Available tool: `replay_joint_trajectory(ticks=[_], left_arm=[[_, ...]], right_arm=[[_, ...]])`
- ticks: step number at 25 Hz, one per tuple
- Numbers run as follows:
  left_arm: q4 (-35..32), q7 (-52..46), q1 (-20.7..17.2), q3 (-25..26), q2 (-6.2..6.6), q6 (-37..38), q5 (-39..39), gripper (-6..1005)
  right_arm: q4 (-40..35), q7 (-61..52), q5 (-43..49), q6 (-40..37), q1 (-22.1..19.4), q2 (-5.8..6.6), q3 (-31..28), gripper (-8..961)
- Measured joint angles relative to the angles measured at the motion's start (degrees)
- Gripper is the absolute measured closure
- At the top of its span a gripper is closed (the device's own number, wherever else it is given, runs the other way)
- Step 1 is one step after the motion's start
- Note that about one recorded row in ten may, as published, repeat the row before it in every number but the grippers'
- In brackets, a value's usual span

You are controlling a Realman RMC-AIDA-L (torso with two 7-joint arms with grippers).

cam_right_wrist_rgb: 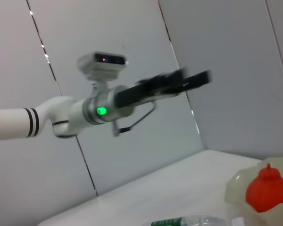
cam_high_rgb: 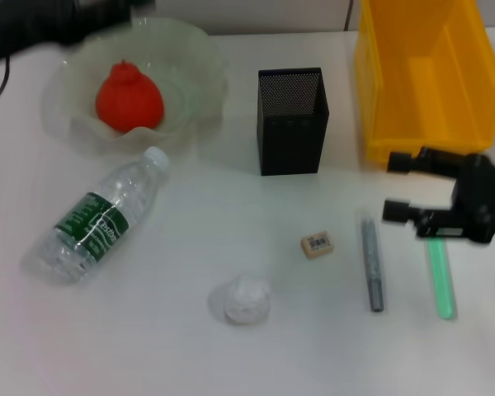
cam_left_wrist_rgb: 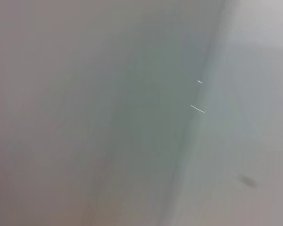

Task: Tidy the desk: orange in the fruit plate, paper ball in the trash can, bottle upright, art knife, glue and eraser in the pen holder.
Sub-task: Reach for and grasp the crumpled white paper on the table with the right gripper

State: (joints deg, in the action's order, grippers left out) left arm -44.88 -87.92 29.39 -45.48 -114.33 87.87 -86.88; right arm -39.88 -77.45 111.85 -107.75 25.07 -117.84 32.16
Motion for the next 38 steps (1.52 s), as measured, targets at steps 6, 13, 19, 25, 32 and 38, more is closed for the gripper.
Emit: replay_joint_trajectory(ticks=[6,13,19,25,32,38], left_arm=[[-2.03,6.99,-4.49,0.37,2.27,18.77,-12.57,159],[-1.67,8.56,-7.07,0.45,2.61,20.96,-21.3,161],[-1.41,9.8,-7.57,0.49,2.82,20.72,-25.86,167],[-1.46,9.82,-7.6,0.54,3.33,20.63,-27.71,170],[-1.41,9.81,-7.64,0.65,3.55,20.63,-27.91,170],[-1.36,9.79,-7.79,0.66,3.51,20.64,-27.95,170]], right_arm=[[-22.91,-18.19,1.6,-2.9,1.83,-0.45,6.19,117],[-44.21,-42.52,17.03,-9.16,11.5,-0.46,26.9,118],[-41.53,-52.24,23.14,-7.81,21.29,-1.43,42.04,119],[-32.97,-56.26,22.55,5.12,25.65,-1.86,57.85,120],[-25.49,-56.71,18.23,15.86,27.76,-1.97,67.53,127],[-22.88,-58.29,17.85,23.08,28.33,-2.04,74.37,139]])
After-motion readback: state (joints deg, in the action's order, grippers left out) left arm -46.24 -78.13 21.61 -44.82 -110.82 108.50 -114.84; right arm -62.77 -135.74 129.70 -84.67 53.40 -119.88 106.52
